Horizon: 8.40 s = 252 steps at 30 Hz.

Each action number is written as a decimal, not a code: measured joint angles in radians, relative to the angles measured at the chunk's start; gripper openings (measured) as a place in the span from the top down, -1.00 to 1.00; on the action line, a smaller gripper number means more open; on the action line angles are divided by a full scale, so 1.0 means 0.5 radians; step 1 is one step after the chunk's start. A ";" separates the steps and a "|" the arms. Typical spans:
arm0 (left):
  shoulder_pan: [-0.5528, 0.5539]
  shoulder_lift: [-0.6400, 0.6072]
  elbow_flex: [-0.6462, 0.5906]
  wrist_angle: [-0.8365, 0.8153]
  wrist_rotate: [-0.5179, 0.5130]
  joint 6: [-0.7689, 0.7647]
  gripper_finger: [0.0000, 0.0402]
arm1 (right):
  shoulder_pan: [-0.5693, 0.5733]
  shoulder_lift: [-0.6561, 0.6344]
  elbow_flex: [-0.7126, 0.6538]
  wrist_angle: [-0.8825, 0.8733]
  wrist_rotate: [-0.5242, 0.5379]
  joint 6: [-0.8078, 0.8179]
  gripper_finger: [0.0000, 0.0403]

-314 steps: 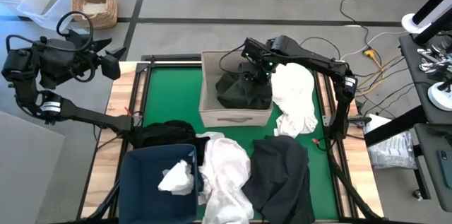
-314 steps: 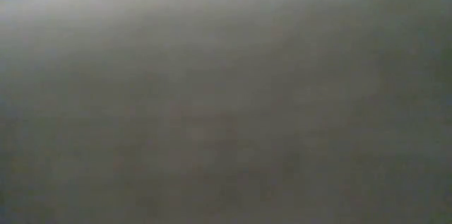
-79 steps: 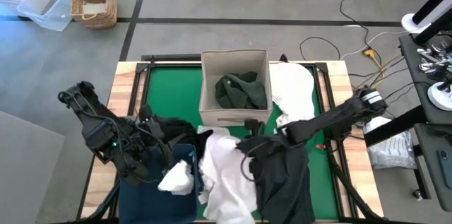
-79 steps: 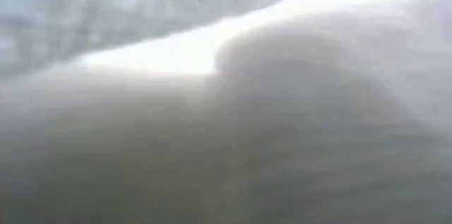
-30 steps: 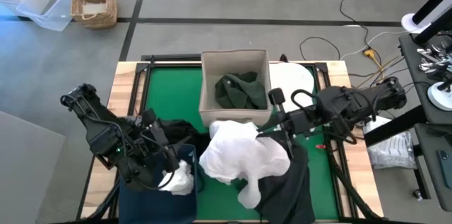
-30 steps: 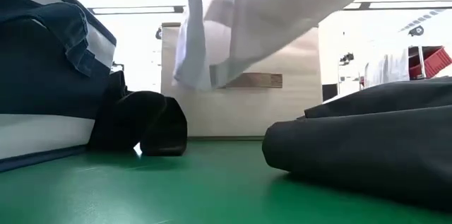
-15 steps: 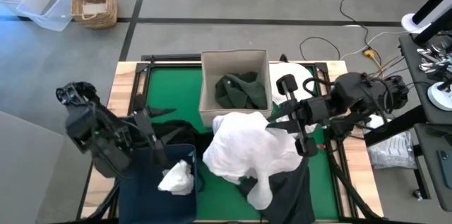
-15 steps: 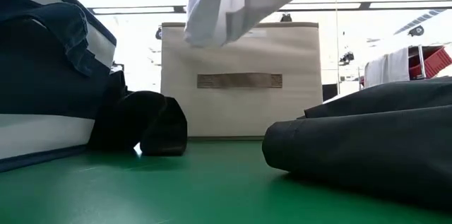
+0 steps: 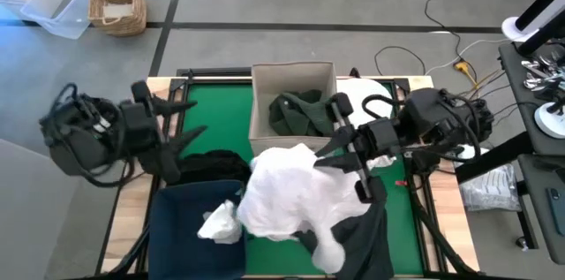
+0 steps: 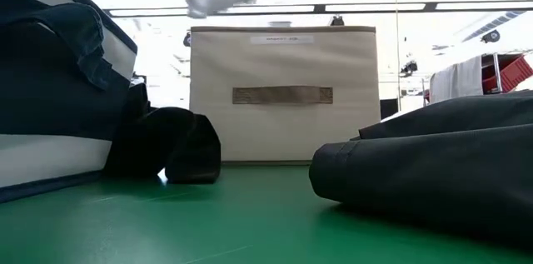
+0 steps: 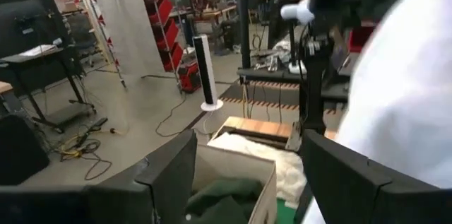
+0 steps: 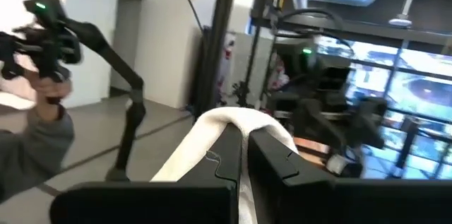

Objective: Sort clothes
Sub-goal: Put the white cloth into the blue laundry bin

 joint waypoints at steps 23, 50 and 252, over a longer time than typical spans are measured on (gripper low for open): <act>0.001 -0.112 0.392 0.189 0.027 0.051 -0.16 | 0.001 0.739 0.654 0.413 -0.204 0.134 0.96; 0.002 -0.154 0.389 0.170 0.017 0.084 -0.16 | -0.014 1.381 0.654 1.489 -0.217 0.504 0.95; 0.002 0.338 0.347 -0.861 -0.133 -0.584 -0.16 | -0.414 0.478 -0.603 -0.420 -0.646 -0.631 0.79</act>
